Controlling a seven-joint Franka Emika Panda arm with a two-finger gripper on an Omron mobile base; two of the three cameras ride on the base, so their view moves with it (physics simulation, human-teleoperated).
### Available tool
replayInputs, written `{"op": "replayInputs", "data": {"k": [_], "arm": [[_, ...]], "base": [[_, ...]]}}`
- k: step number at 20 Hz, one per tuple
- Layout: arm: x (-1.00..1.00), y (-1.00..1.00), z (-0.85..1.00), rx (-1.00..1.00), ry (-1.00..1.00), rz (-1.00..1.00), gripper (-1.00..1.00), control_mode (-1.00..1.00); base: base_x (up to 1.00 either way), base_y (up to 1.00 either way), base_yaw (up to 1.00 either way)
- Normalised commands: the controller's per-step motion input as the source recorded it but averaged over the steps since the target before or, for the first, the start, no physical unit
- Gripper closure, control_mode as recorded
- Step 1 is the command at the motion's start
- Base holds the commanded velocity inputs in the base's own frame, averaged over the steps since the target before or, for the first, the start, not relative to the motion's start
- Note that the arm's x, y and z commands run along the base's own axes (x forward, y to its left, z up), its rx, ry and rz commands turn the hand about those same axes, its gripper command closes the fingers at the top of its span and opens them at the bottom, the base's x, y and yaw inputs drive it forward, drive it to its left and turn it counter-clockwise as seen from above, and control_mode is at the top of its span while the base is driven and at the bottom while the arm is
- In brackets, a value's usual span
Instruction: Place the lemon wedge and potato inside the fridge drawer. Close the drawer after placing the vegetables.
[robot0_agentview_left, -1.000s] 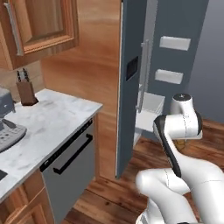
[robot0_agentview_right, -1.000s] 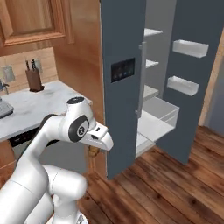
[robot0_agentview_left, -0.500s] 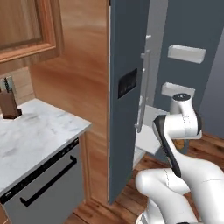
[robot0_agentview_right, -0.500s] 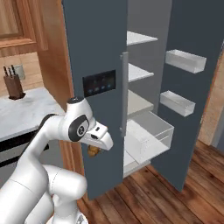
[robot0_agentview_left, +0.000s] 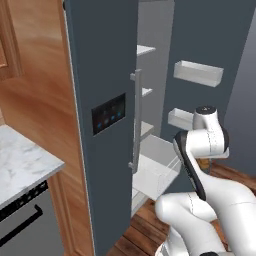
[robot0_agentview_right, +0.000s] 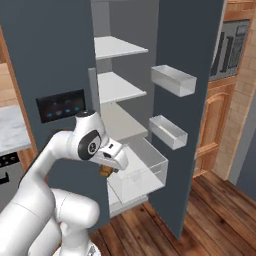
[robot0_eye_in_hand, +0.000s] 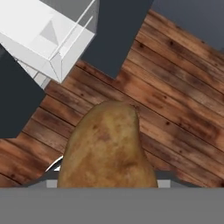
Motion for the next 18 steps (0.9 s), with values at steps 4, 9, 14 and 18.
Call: {"op": "replayInputs", "data": {"k": [4,9,14,18], "arm": [[0.00,0.00,0.00,0.00,0.00,0.00,1.00,1.00],[0.00,0.00,0.00,0.00,0.00,0.00,1.00,1.00],[0.60,-0.02,-0.28,0.03,0.00,0.09,1.00,-1.00],[1.00,-0.21,-0.64,0.06,0.02,0.27,1.00,-1.00]], "base": [[0.00,-0.14,0.02],[0.37,-0.11,0.01],[0.23,-0.02,0.01],[0.00,0.00,0.00]]}}
